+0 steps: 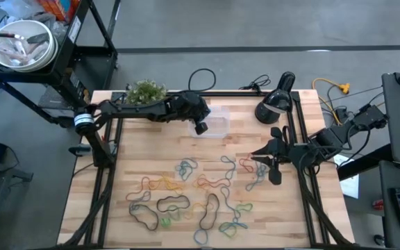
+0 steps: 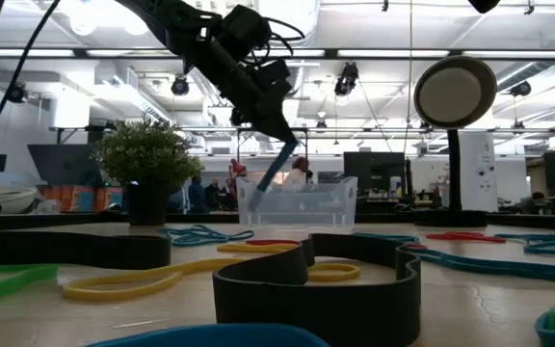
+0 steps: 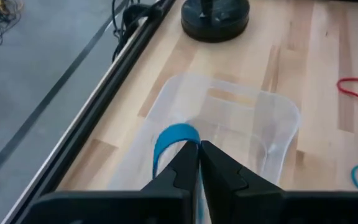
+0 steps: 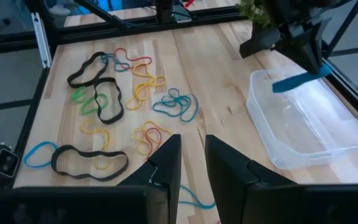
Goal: Pick and place rubber bands into bin
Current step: Put the blue rubberband into the transparent bin, then put the red rubberband into the transparent bin
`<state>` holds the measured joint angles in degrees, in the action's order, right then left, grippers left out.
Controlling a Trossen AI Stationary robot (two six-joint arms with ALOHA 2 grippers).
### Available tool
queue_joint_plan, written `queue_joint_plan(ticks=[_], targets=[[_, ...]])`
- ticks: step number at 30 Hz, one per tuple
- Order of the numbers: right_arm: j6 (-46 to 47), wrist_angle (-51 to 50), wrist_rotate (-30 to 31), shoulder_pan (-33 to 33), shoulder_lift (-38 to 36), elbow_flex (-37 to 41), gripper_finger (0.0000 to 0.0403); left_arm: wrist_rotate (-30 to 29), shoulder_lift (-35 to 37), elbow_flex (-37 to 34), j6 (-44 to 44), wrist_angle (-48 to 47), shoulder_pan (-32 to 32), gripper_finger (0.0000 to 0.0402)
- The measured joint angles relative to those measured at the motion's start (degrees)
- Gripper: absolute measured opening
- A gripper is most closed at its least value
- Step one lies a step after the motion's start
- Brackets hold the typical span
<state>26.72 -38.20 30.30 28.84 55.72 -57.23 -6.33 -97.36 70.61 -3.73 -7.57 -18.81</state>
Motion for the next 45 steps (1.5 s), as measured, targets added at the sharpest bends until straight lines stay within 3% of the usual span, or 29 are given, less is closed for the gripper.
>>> queue_joint_plan(ticks=[9,14,17,21,28,36,45], targets=[[-0.02,0.46,-0.07,0.04,0.0,0.04,0.0068,1.98,0.02,0.61,0.45,-0.76,0.13,0.0097],[0.12,0.74,-0.09,0.02,0.0,0.04,0.0068,2.93,0.03,1.93,0.57,-2.02,0.4,0.0129],[1.27,-0.05,-0.78,0.02,0.0,0.89,0.0068,5.98,1.05,3.11,1.65,-6.98,1.01,0.0132],[3.7,-2.19,-7.24,0.0,1.49,5.56,0.0068,10.13,4.42,3.44,1.98,-14.32,2.94,0.0132],[5.92,10.05,-10.86,-0.11,6.92,14.36,0.0068,10.3,13.47,1.98,3.28,-22.6,9.77,0.0132],[12.74,3.01,-10.92,-3.75,12.76,18.14,0.0068,7.45,24.17,-0.43,9.61,-22.34,17.53,0.0132],[-3.8,3.34,-16.83,-9.44,16.78,18.14,0.0068,2.43,28.93,-1.18,11.95,-22.54,22.56,0.0132]])
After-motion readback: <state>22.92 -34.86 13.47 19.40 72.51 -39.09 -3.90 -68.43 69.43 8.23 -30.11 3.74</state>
